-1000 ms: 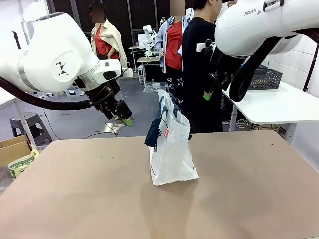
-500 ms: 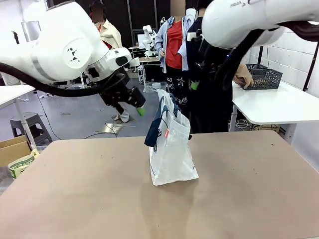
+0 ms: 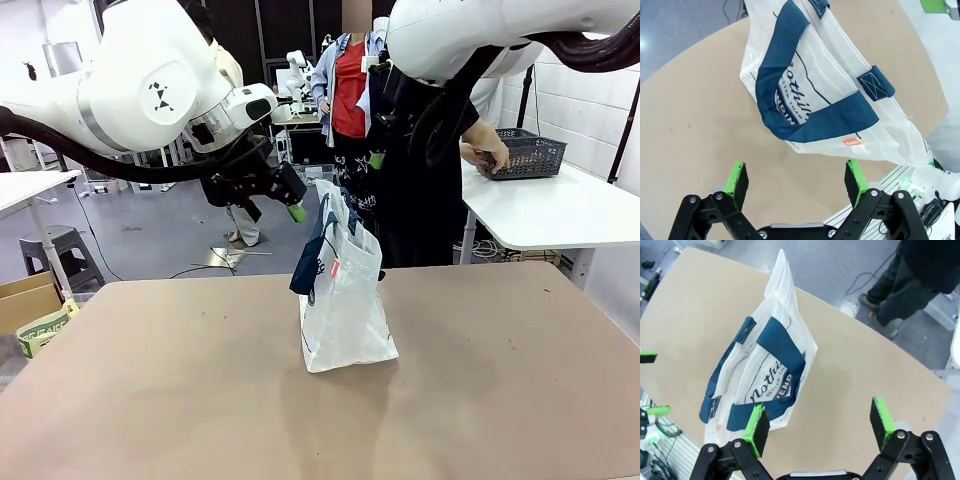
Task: Transfer purchased items from the store into the shopping bag.
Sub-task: Open the Reusable shopping bag in the center of the table.
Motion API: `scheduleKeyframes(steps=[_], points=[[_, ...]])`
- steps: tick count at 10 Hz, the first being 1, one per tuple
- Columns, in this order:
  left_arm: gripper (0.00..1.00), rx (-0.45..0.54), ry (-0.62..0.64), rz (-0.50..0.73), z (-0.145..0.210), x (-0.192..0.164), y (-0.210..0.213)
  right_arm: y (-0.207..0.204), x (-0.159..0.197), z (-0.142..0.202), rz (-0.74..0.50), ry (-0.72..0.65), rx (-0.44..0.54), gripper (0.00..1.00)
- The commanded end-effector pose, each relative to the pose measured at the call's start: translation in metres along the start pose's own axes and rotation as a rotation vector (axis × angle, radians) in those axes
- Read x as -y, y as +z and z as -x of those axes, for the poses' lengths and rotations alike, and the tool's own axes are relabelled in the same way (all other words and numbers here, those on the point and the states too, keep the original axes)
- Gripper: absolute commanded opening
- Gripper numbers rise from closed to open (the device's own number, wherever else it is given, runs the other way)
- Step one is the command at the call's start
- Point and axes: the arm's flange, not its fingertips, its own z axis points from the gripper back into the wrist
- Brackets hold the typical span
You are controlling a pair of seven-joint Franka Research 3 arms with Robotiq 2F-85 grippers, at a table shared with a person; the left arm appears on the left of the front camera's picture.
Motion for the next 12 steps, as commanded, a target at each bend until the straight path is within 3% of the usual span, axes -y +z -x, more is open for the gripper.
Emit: scheduleKeyframes(steps=[1, 3, 6, 12], points=[[1.0, 0.0, -0.001, 0.001, 0.0, 0.001, 0.0, -0.001, 0.0, -0.001, -0.001, 0.0, -0.001, 1.0], [1.0, -0.004, 0.069, 0.042, -0.018, 0.012, -0.003, -0.012, -0.003, -0.017, -0.043, -0.033, -0.002, 1.0], [1.0, -0.028, 0.068, 0.08, -0.03, 0.019, -0.009, -0.029, -0.003, -0.038, -0.1, -0.065, -0.021, 1.0], [1.0, -0.01, 0.179, 0.149, -0.043, 0.017, -0.045, -0.072, -0.011, -0.049, -0.216, -0.102, -0.11, 1.0]])
